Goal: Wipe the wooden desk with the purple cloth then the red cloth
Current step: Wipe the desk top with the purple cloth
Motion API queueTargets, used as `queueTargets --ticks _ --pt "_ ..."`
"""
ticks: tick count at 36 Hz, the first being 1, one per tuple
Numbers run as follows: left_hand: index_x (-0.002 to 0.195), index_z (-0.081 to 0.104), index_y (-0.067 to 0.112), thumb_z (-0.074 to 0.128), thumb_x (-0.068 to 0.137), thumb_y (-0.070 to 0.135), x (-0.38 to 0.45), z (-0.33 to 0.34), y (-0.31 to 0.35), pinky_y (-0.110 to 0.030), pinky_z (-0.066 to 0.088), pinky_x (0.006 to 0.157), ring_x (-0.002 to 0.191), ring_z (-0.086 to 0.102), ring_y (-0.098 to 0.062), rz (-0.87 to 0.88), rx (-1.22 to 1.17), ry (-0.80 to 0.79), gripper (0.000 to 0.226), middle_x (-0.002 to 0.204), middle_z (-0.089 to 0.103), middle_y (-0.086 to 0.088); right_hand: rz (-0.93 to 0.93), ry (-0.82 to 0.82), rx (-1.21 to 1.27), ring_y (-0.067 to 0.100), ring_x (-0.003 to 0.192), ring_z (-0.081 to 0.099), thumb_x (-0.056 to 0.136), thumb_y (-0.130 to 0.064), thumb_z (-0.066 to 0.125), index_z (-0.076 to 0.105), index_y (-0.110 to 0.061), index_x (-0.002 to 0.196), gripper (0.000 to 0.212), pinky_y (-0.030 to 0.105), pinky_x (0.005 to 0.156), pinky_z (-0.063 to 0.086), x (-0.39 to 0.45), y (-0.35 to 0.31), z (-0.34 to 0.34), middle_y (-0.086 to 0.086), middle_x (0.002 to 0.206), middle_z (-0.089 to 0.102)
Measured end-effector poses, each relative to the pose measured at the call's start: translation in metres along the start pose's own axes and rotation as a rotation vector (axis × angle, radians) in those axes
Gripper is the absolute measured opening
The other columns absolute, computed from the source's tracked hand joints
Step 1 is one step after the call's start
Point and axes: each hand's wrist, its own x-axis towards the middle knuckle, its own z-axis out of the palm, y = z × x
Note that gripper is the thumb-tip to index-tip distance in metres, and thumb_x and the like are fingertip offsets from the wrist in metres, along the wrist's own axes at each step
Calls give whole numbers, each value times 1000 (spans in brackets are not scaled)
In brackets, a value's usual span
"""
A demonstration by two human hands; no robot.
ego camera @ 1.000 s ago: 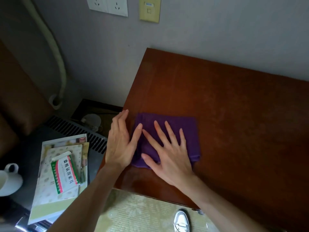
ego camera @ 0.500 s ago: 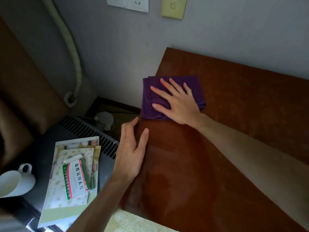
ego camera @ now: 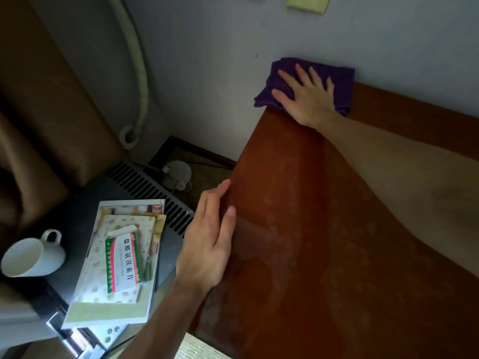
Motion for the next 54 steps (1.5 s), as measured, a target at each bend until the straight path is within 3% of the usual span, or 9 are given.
queueTargets --ticks 2,7,12,16,23,31,40,48,54 --pt "150 34 30 34 100 48 0 1 -3 -1 28 98 125 39 18 -27 -61 9 53 142 46 19 -10 -1 -1 26 159 2 99 -76 19 15 -45 162 70 60 125 -1 -16 -8 3 -2 174 6" --pt "143 30 21 43 92 52 1 2 -7 -31 35 115 138 36 2 -53 -302 59 61 146 37 4 -42 17 10 26 159 2 99 -74 25 16 -48 161 67 58 125 0 -98 -44 15 -5 173 7" --pt "130 41 19 43 89 50 0 -19 -4 -15 31 108 125 42 -4 -175 -480 115 51 125 37 5 -81 31 -2 26 160 6 94 -75 19 16 -47 161 72 60 125 5 -231 -103 35 -5 173 10" --pt "123 54 18 39 92 47 -17 -46 -11 -11 33 102 107 44 14 -103 -302 34 45 118 40 5 -96 26 4 28 160 4 96 -71 28 19 -44 162 72 61 125 6 -327 -145 43 -3 173 9" --pt "124 57 27 41 91 54 -42 -59 -19 -39 48 98 115 53 -7 42 -42 -69 46 123 41 13 -92 38 17 28 159 12 101 -64 33 25 -44 160 63 62 123 16 -400 -170 51 -3 172 17" --pt "125 59 19 46 95 42 -30 -54 -11 -40 44 103 115 51 -8 94 14 -10 41 123 44 5 -75 99 7 23 159 14 98 -73 29 25 -52 157 64 64 122 12 -329 -130 50 -5 172 18" --pt "133 56 22 43 97 40 -10 -5 6 -39 39 101 122 49 -18 243 309 -123 43 135 48 3 0 52 -17 21 160 6 91 -85 21 18 -55 158 73 67 123 5 -171 0 14 -7 173 10" --pt "152 34 32 26 104 46 9 68 38 -30 3 123 151 12 -6 346 501 -309 51 159 29 7 161 27 33 25 160 -3 82 -94 24 10 -54 159 88 68 122 -1 -64 84 -12 -3 174 1" --pt "156 28 32 19 106 47 11 79 37 -37 9 122 153 11 -8 383 666 -306 52 161 30 4 157 30 -4 28 160 -2 89 -89 20 11 -53 159 80 69 122 0 -39 99 -12 -4 174 4"
